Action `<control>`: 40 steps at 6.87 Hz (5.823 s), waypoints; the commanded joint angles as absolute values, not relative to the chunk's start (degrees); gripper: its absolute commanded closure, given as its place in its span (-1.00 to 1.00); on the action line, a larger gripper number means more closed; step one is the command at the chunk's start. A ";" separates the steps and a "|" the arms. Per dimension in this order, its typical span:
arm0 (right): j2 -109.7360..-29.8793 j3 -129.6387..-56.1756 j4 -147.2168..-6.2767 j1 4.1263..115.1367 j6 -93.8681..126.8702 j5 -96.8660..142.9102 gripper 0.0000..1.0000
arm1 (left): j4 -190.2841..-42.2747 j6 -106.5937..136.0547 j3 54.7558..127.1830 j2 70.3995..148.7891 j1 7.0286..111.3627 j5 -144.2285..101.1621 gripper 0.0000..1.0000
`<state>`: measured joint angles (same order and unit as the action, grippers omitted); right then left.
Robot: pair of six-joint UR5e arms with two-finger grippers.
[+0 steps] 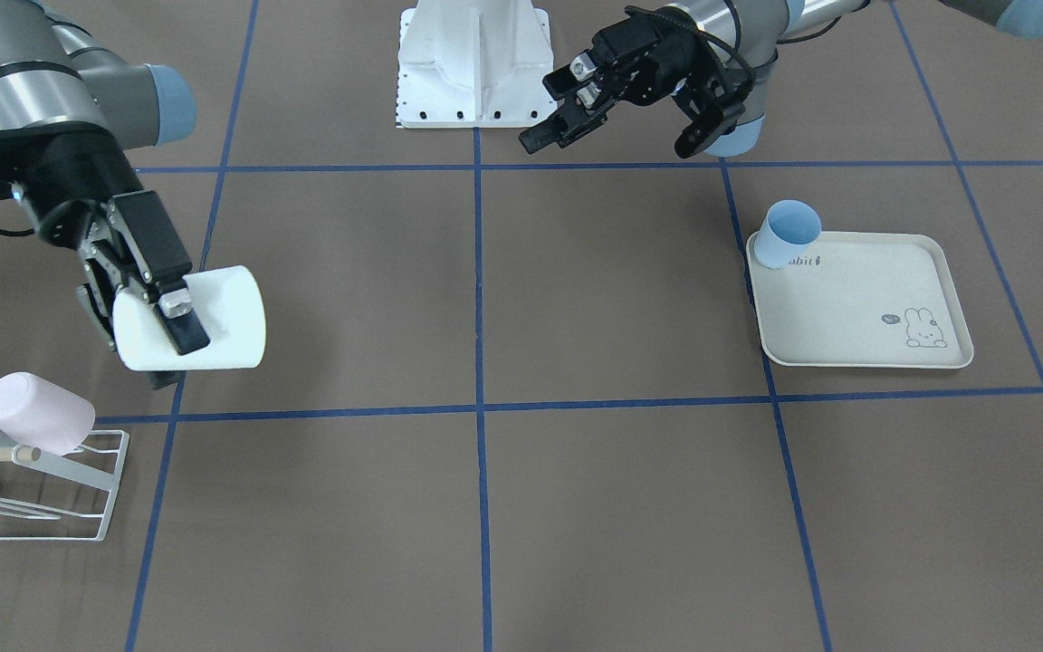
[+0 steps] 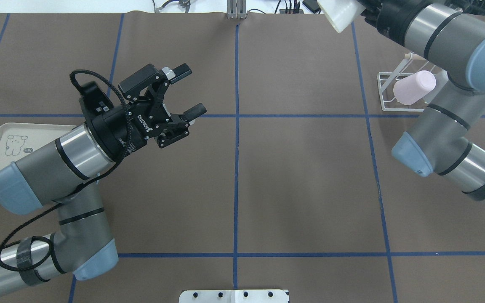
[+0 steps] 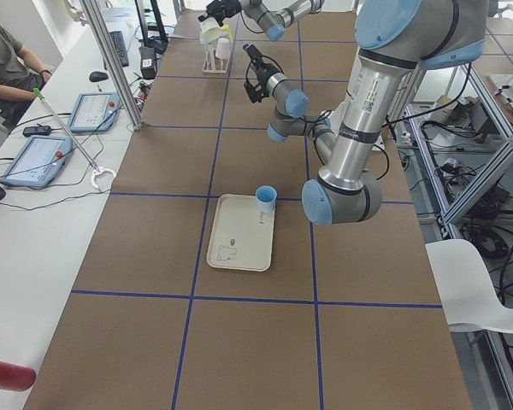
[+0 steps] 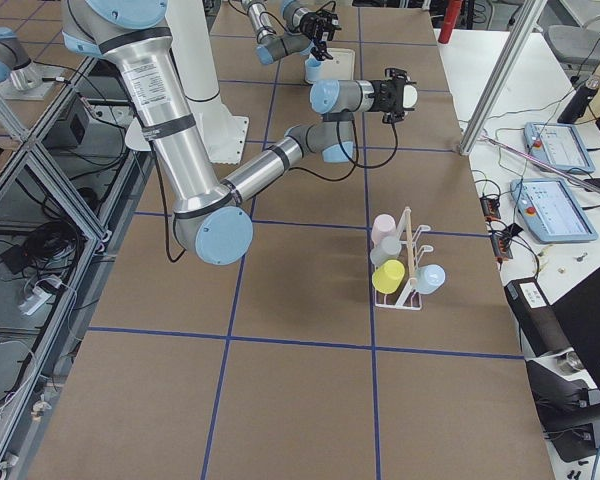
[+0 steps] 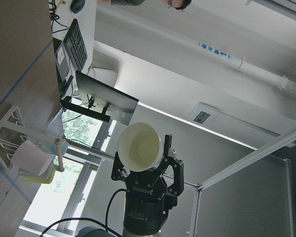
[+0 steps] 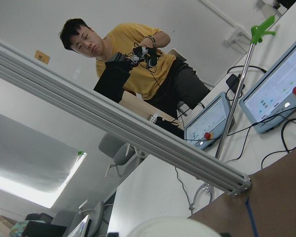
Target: Transfer IKEA cup to right arm and place on rack
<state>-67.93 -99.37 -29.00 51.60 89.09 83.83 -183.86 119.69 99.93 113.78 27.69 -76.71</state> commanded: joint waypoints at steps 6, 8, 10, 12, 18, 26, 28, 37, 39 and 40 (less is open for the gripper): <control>-79.44 -98.18 -42.63 61.96 46.09 80.87 1.00 | -158.12 96.44 114.34 96.27 42.27 -100.88 -1.00; -78.67 -92.93 -42.10 63.54 41.69 80.77 1.00 | -158.03 89.60 114.70 91.43 46.03 -106.05 -1.00; -75.08 -87.65 -41.75 64.25 41.57 80.86 1.00 | -158.11 88.24 114.70 89.74 49.74 -110.38 -1.00; -71.83 -79.51 -34.15 64.07 41.57 80.60 1.00 | -158.12 88.24 114.52 89.65 49.75 -110.39 -1.00; -72.15 -74.62 -24.27 60.65 42.54 75.50 1.00 | -158.12 88.16 114.17 89.56 49.75 -110.57 -1.00; -76.20 -74.53 -21.27 58.89 42.98 75.59 1.00 | -158.20 88.24 114.17 89.65 49.75 -110.57 -1.00; -76.38 -74.44 -20.92 58.62 42.98 75.59 1.00 | -158.20 88.33 114.26 89.65 49.75 -110.57 -1.00; -77.52 -79.61 -19.24 66.06 42.98 93.36 -1.00 | -154.98 87.29 115.31 89.91 53.67 -113.88 -1.00; -77.70 -92.29 -33.99 73.18 43.85 108.14 -1.00 | -148.83 78.95 116.44 89.13 56.76 -116.80 -1.00; -77.70 -98.99 -40.97 73.13 47.51 109.32 -1.00 | -145.49 74.14 116.80 86.25 57.21 -117.76 -1.00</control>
